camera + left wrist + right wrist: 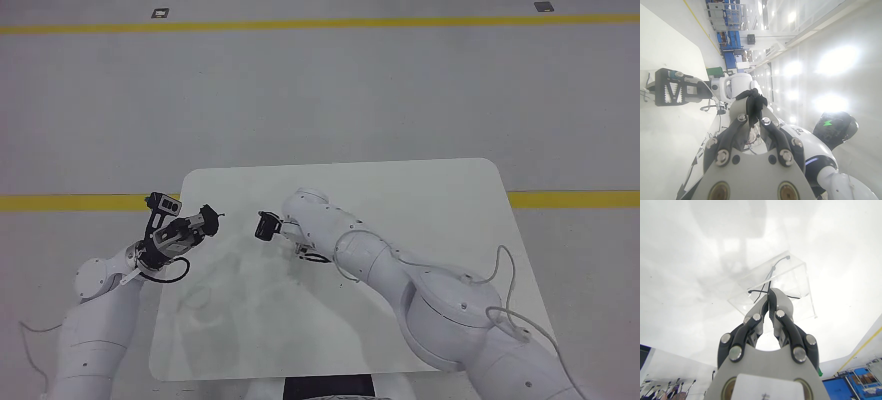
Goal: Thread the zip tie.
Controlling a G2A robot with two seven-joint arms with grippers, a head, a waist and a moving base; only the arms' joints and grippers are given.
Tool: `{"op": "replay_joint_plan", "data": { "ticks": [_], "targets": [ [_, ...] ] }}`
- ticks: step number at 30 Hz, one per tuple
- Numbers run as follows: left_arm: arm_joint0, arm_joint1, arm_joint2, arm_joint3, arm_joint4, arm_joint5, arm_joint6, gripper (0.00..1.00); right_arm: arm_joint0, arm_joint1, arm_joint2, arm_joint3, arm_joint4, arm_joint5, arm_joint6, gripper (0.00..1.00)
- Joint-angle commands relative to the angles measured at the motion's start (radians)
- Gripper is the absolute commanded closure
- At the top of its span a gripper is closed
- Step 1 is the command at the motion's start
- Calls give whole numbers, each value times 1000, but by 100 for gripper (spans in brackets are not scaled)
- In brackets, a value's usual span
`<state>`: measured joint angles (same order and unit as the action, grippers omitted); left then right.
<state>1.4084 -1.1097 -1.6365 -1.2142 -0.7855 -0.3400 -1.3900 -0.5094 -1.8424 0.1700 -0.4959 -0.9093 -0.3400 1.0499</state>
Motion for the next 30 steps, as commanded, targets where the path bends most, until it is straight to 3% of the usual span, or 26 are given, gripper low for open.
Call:
{"op": "replay_joint_plan", "data": {
  "ticks": [1,6,22,30],
  "targets": [
    [0,0,0,0,0,0,0,100,1,-5,0,8,5,0,-2,92],
    [0,0,0,0,0,0,0,100,3,-16,0,28,10,0,-8,84],
    [0,0,0,0,0,0,0,100,-4,-44,0,86,-19,0,-48,91],
    [0,0,0,0,0,0,0,100,-9,-58,0,112,-35,0,-59,89]
  ]
}}
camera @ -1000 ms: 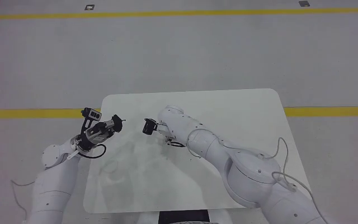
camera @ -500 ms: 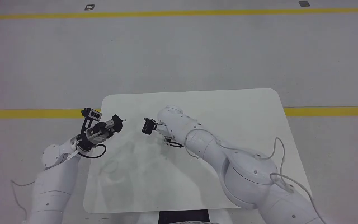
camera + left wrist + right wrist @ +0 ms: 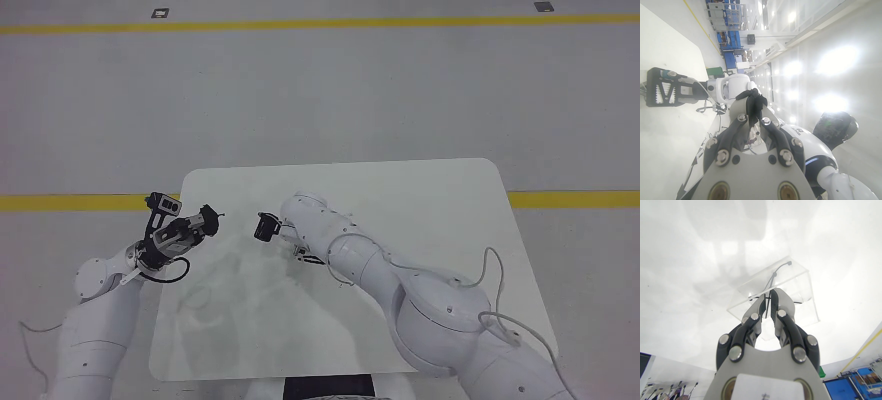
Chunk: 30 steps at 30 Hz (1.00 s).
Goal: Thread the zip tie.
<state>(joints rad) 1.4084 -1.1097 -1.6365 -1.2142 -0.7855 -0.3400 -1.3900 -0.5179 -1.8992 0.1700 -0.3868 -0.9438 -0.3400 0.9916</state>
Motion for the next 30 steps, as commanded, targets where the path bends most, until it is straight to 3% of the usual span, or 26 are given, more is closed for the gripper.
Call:
{"op": "replay_joint_plan", "data": {
  "ticks": [1,18,23,30],
  "targets": [
    [0,0,0,0,0,0,0,100,0,-3,0,5,-1,0,-1,90],
    [0,0,0,0,0,0,0,100,1,-22,0,34,-2,0,5,87],
    [0,0,0,0,0,0,0,100,1,-25,0,39,-1,0,8,100],
    [0,0,0,0,0,0,0,100,4,-28,0,40,2,0,14,100]
  ]
}}
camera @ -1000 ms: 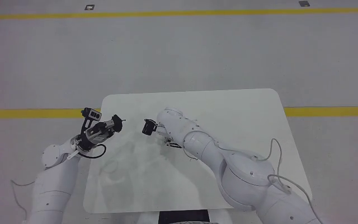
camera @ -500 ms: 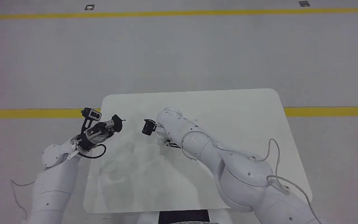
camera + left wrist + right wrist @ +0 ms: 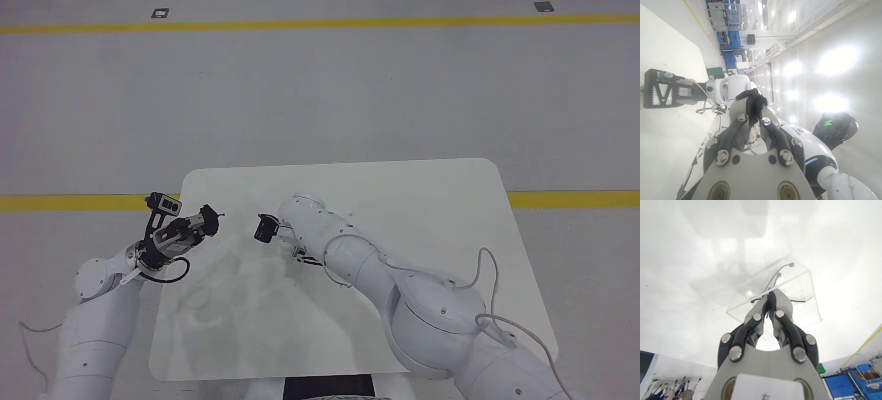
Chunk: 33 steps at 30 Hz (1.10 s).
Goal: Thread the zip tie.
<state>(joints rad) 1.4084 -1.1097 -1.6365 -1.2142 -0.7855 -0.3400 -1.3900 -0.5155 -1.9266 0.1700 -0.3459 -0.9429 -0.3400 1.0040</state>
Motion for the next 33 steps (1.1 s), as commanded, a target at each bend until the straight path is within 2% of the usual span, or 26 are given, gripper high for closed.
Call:
{"op": "replay_joint_plan", "data": {
  "ticks": [1,13,15,20,33],
  "targets": [
    [0,0,0,0,0,0,0,100,4,0,0,-2,2,0,5,100],
    [0,0,0,0,0,0,0,100,22,18,0,-32,38,0,30,100],
    [0,0,0,0,0,0,0,100,20,21,0,-34,39,0,33,83],
    [0,0,0,0,0,0,0,100,14,24,0,-38,38,0,34,80],
    [0,0,0,0,0,0,0,100,8,20,0,-25,29,0,26,86]
  ]
}}
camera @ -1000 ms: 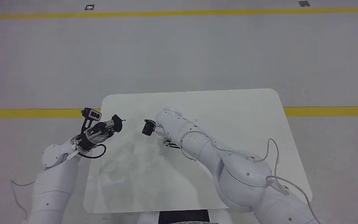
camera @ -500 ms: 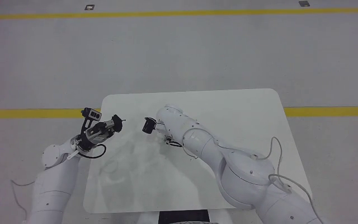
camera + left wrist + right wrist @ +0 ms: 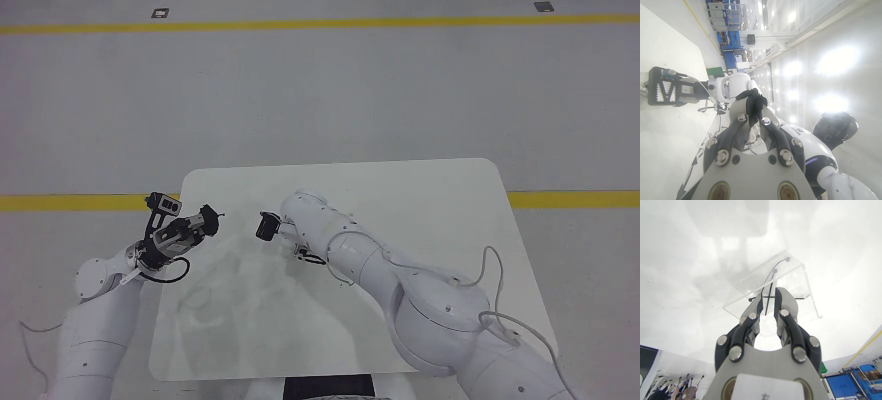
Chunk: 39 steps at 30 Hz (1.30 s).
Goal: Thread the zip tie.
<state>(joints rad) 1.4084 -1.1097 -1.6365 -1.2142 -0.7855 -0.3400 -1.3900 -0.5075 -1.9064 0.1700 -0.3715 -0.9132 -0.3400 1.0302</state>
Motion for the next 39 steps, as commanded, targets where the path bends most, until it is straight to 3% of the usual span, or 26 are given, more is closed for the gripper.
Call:
{"op": "replay_joint_plan", "data": {
  "ticks": [1,5,15,24,28,39],
  "targets": [
    [0,0,0,0,0,0,0,100,-1,-2,0,2,-2,0,0,87],
    [0,0,0,0,0,0,0,100,-1,-6,0,8,-1,0,-1,87],
    [0,0,0,0,0,0,0,100,-1,-14,0,24,11,0,4,100],
    [0,0,0,0,0,0,0,100,15,-14,0,21,4,0,-8,100],
    [0,0,0,0,0,0,0,100,18,-7,0,-1,-38,0,-19,96],
    [0,0,0,0,0,0,0,100,-12,16,0,-77,-249,0,-28,97]
  ]
}}
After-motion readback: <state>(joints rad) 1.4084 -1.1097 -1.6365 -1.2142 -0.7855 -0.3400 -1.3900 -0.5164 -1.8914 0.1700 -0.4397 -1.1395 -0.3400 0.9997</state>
